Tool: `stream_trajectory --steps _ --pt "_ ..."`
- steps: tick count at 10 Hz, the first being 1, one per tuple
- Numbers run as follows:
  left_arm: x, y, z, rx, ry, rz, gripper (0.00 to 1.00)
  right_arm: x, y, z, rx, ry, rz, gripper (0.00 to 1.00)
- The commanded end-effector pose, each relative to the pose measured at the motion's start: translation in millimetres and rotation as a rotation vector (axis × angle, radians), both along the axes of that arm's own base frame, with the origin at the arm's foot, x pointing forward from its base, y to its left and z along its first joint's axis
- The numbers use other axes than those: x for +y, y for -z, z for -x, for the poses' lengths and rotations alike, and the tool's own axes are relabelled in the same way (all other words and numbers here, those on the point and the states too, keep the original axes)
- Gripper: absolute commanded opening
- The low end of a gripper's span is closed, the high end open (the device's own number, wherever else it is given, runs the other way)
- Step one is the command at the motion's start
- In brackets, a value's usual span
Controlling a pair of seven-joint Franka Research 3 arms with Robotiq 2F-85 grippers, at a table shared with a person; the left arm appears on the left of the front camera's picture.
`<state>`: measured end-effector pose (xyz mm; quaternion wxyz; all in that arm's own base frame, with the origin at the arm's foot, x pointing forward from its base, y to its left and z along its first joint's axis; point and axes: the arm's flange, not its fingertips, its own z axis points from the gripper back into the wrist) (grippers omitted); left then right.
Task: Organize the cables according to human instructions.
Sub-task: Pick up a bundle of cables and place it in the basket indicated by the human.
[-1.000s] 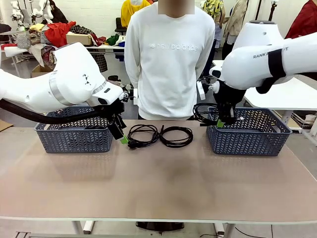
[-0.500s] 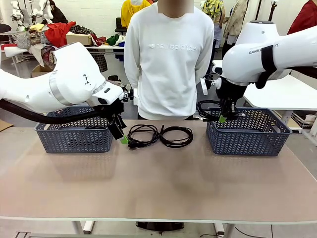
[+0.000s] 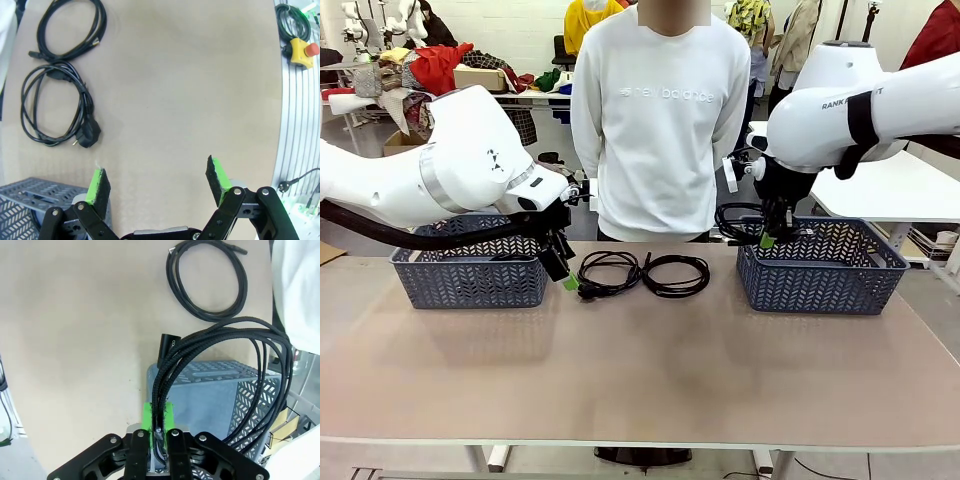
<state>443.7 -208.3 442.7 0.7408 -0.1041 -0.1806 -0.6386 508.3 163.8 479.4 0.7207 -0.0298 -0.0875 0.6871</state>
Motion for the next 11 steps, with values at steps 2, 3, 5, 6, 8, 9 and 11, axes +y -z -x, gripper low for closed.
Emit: stream_trajectory --steps 2,3,5,6,8,9,11 --pt "2.0 -0.2 0.3 -0.001 -0.003 -0.001 1.00 -28.3 -2.9 -17.1 -0.021 0.032 -0.024 0.11" --pt "2.0 -0.2 0.3 -0.001 -0.003 -0.001 1.00 -40.7 -4.3 -21.6 -0.020 0.046 -0.028 0.11" --pt "2.0 -0.2 0.3 -0.001 -0.003 -0.001 1.00 -64.4 -6.7 -29.5 -0.020 0.061 -0.025 0.11" --pt "2.0 -0.2 0.3 -0.001 -0.003 -0.001 1.00 -75.3 -3.1 -34.2 -0.024 0.059 -0.015 0.11" --pt "2.0 -0.2 0.3 -0.001 -0.003 -0.001 1.00 -95.8 7.6 -45.2 -0.029 0.012 -0.031 0.11" --pt "2.0 -0.2 0.3 -0.001 -0.003 -0.001 1.00 -103.5 12.2 -48.7 -0.030 0.009 -0.039 0.11" --pt "2.0 -0.2 0.3 -0.001 -0.003 -0.001 1.00 -112.4 20.0 -54.1 -0.026 0.005 -0.057 0.11"
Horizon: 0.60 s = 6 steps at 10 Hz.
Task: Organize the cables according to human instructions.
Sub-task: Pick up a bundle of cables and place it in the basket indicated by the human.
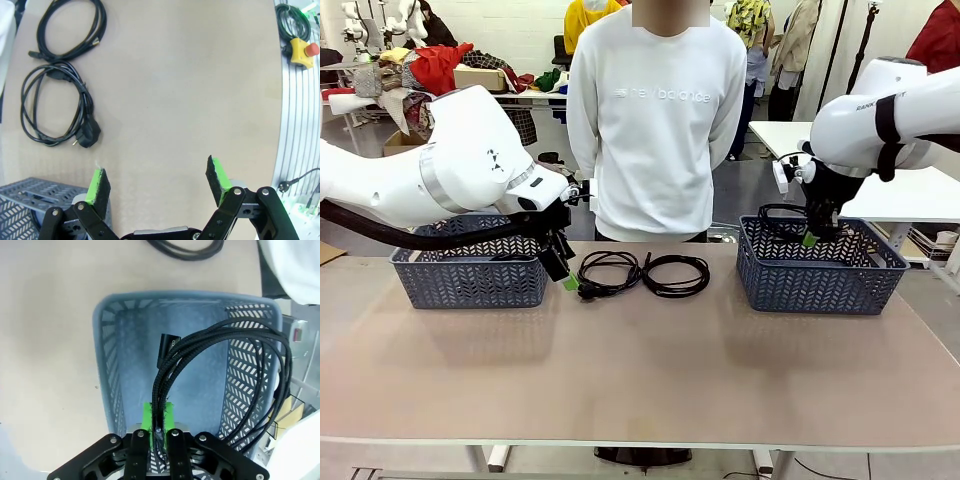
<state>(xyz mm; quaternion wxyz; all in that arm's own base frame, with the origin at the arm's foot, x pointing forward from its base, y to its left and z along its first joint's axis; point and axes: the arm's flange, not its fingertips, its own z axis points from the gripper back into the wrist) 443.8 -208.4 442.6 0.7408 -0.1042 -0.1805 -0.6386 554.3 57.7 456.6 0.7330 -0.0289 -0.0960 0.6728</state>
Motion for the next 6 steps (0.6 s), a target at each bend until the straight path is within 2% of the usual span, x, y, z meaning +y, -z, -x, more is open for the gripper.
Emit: stream_trajectory --steps 1,6 --pt "2.0 -0.2 0.3 -0.001 -0.003 -0.001 1.00 -10.7 0.6 -12.9 -0.018 -0.024 -0.054 0.11" --pt "2.0 -0.2 0.3 -0.001 -0.003 -0.001 1.00 -14.2 12.2 -22.6 -0.009 -0.021 -0.044 0.11"
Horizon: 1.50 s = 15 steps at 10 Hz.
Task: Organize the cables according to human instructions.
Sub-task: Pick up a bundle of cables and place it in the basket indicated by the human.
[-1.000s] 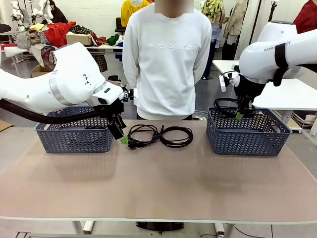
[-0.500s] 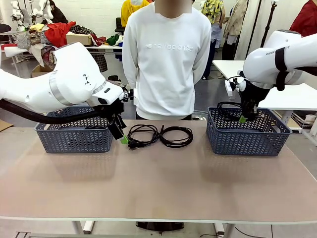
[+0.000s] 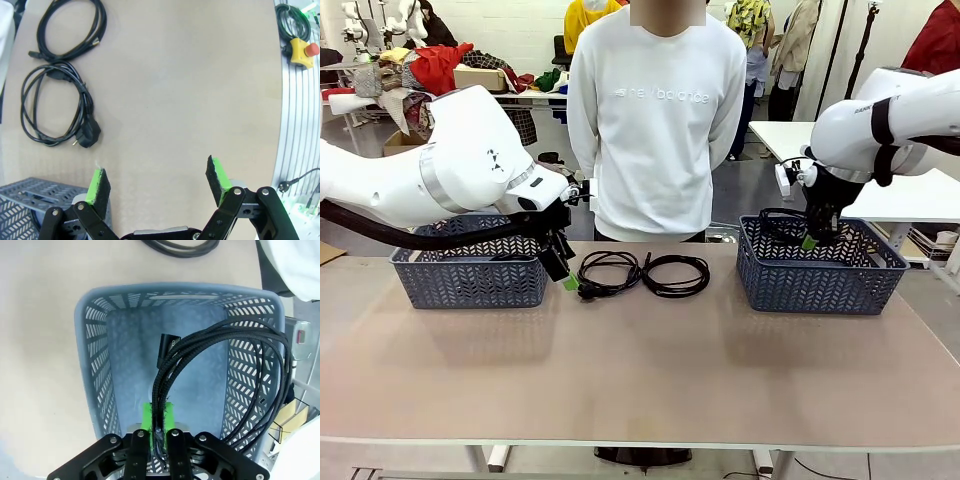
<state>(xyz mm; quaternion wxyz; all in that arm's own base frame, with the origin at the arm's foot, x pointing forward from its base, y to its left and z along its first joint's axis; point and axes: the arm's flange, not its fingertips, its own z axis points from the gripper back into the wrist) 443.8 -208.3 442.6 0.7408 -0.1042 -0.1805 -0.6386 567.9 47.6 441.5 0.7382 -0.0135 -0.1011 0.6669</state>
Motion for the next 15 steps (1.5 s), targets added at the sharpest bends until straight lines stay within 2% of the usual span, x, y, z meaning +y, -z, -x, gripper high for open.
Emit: stream_trajectory --steps 1,2,3,4,5,6,7,8,9,10,11,13,15 --pt "2.0 -0.3 0.3 -0.001 -0.003 -0.001 1.00 -3.1 -1.7 -10.0 -0.017 -0.028 -0.007 0.30" --pt "2.0 -0.3 0.3 -0.001 -0.003 -0.001 1.00 -3.2 -1.1 -11.9 -0.028 -0.013 -0.018 0.30" --pt "2.0 -0.3 0.3 -0.001 -0.003 -0.001 1.00 -2.8 0.0 -13.3 -0.028 -0.004 -0.022 0.50" --pt "2.0 -0.3 0.3 -0.001 -0.003 -0.001 1.00 -2.7 -0.5 -12.9 -0.033 0.003 -0.034 0.34" --pt "2.0 -0.3 0.3 -0.001 -0.003 -0.001 1.00 -2.3 -2.1 -12.1 -0.034 0.004 -0.038 0.69" --pt "2.0 -0.3 0.3 -0.001 -0.003 -0.001 1.00 -1.1 -3.2 -11.4 -0.032 0.002 -0.034 0.54" --pt "2.0 -0.3 0.3 -0.001 -0.003 -0.001 1.00 -0.5 -2.8 -11.2 -0.027 0.002 -0.033 0.89" --pt "2.0 -0.3 0.3 -0.001 -0.003 -0.001 1.00 0.9 -2.2 -10.9 -0.023 0.000 -0.028 0.73" --pt "2.0 -0.3 0.3 -0.001 -0.003 -0.001 1.00 2.0 -1.9 -11.1 -0.015 -0.002 -0.027 1.00" --pt "2.0 -0.3 0.3 -0.001 -0.003 -0.001 1.00 3.7 -1.5 -11.4 -0.007 -0.005 -0.019 0.93" --pt "2.0 -0.3 0.3 -0.001 -0.003 -0.001 1.00 4.4 -1.8 -11.5 -0.002 -0.006 -0.014 1.00" --pt "2.0 -0.3 0.3 -0.001 -0.003 -0.001 1.00 4.7 -0.7 -13.2 0.013 -0.003 -0.007 1.00" --pt "2.0 -0.3 0.3 -0.001 -0.003 -0.001 1.00 0.7 -1.0 -15.6 0.014 0.058 -0.046 1.00"
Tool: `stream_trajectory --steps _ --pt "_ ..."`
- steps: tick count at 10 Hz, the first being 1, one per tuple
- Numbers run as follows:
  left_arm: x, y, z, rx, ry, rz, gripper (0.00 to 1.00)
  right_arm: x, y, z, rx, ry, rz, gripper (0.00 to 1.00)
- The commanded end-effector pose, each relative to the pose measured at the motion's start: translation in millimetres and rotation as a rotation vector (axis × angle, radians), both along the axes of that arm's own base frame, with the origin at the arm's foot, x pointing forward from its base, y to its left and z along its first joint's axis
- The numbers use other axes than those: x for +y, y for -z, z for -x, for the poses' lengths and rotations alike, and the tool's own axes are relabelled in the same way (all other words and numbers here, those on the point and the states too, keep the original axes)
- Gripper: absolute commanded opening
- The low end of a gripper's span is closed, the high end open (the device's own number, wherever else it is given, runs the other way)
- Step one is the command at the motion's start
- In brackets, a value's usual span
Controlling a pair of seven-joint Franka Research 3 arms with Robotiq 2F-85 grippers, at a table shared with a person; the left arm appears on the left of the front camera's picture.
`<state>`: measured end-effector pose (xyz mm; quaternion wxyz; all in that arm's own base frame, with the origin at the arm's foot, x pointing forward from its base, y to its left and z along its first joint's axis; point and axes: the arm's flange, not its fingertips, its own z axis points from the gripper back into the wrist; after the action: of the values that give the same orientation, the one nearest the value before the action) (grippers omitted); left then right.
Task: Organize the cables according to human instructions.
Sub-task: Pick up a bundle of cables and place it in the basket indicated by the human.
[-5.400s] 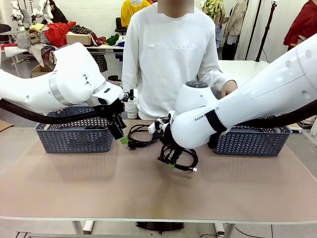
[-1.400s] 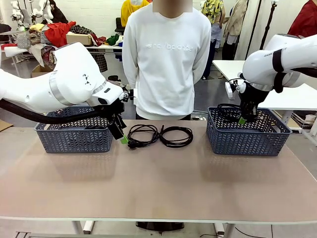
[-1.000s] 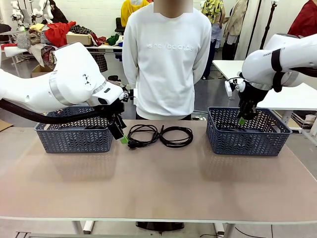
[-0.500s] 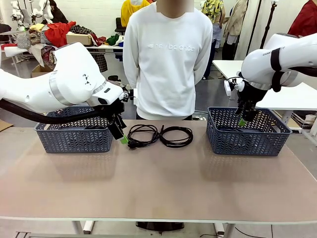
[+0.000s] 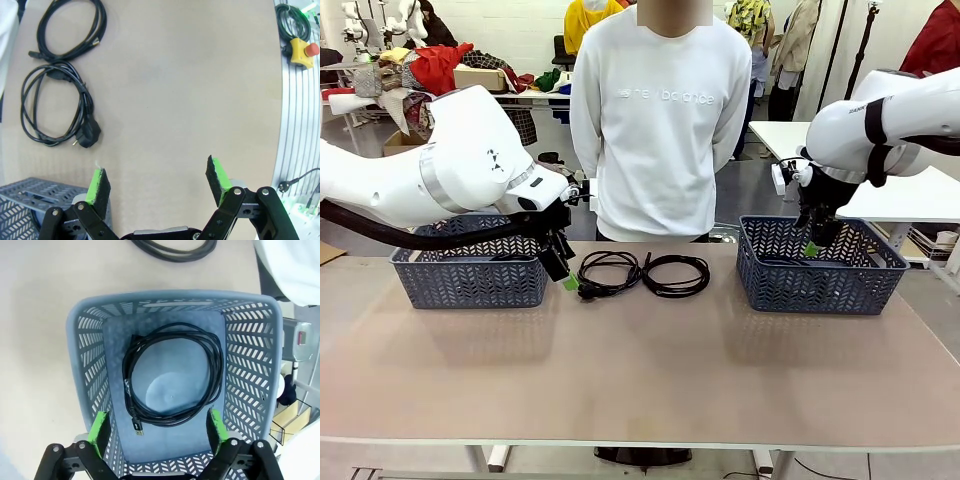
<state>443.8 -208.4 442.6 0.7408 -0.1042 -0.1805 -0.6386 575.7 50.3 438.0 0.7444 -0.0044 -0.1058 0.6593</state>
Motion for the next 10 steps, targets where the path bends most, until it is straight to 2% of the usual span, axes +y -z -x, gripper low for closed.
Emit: stream_trajectory --steps 1,5,7,10 --pt "2.0 -0.3 0.3 -0.001 -0.003 -0.001 1.00 1.8 -0.5 0.4 -0.002 -0.012 0.006 1.00" --pt "2.0 -0.3 0.3 -0.001 -0.003 -0.001 1.00 1.8 0.3 0.3 0.000 -0.005 0.002 1.00" --pt "2.0 -0.3 0.3 -0.001 -0.003 -0.001 1.00 11.4 -18.5 28.9 -0.004 0.061 -0.112 1.00" --pt "2.0 -0.3 0.3 -0.001 -0.003 -0.001 1.00 38.3 -30.4 81.7 -0.019 0.078 -0.216 1.00"
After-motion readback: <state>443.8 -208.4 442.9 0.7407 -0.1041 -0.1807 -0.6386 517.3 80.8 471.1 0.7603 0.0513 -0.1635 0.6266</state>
